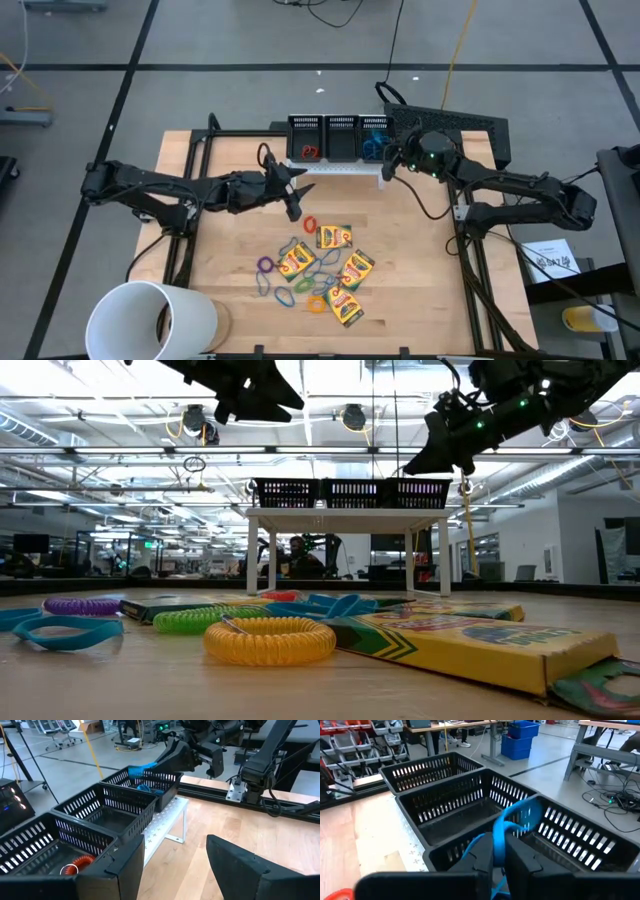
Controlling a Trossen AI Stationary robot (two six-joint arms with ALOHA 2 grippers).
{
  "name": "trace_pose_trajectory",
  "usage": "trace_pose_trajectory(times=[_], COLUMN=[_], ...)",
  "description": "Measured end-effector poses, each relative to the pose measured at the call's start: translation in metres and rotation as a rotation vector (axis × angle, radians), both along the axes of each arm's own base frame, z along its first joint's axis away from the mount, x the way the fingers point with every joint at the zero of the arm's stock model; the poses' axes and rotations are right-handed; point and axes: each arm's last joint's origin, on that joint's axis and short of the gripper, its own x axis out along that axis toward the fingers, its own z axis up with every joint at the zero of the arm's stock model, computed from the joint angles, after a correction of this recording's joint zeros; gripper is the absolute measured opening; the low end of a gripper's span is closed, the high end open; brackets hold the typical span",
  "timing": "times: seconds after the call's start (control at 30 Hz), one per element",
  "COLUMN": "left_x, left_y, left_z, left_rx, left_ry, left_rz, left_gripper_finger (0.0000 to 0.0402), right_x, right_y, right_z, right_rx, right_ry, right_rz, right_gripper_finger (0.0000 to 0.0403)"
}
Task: Pick & Place Office Desk Supplies
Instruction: Put the blue rubber band into the right black bin on the shelf, then put the orange spring keychain into the left black bin on the shelf
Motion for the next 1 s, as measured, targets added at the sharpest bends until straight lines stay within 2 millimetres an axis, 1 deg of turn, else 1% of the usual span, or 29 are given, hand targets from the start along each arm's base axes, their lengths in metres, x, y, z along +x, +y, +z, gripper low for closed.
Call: trace_pose_trajectory(times=[0.07, 0.3, 0.47, 0.57, 0.67, 0.73, 0.9, 1.0], left_x=[0.000, 0.000, 0.000, 0.001, -0.001, -0.002, -0.007, -0.010], left_y=[0.000, 0.000, -0.002, -0.007, -0.014, -0.018, -0.025, -0.026], left_z=[0.000, 0.000, -0.001, -0.001, 0.002, 0.003, 0.000, -0.010], left_rx=[0.000, -0.001, -0.008, -0.047, -0.050, -0.054, -0.062, -0.100], left_ry=[0.000, 0.000, 0.004, 0.005, 0.005, 0.007, 0.067, 0.156], left_rz=[0.000, -0.001, -0.009, -0.099, -0.241, -0.294, -0.319, -0.310], left_gripper_finger=[0.0223, 0.0223, 0.0223, 0.0223, 0.0223, 0.0223, 0.0223, 0.0223], right_x=[0.000, 0.000, 0.003, 0.005, 0.006, 0.006, 0.007, 0.008], right_y=[0.000, 0.000, 0.005, 0.013, 0.022, 0.028, 0.046, 0.054], right_z=[-0.001, 0.000, 0.003, 0.010, 0.015, 0.019, 0.025, 0.027], right_rx=[0.004, 0.047, 0.017, -0.009, -0.021, -0.039, -0.036, -0.034], right_ry=[0.004, -0.027, -0.050, -0.089, -0.116, -0.135, -0.172, -0.180], right_rz=[0.000, -0.012, 0.028, 0.118, 0.207, 0.282, 0.474, 0.537], right_gripper_finger=[0.0059, 0.0154, 0.0196, 0.0207, 0.0209, 0.0209, 0.0202, 0.0197])
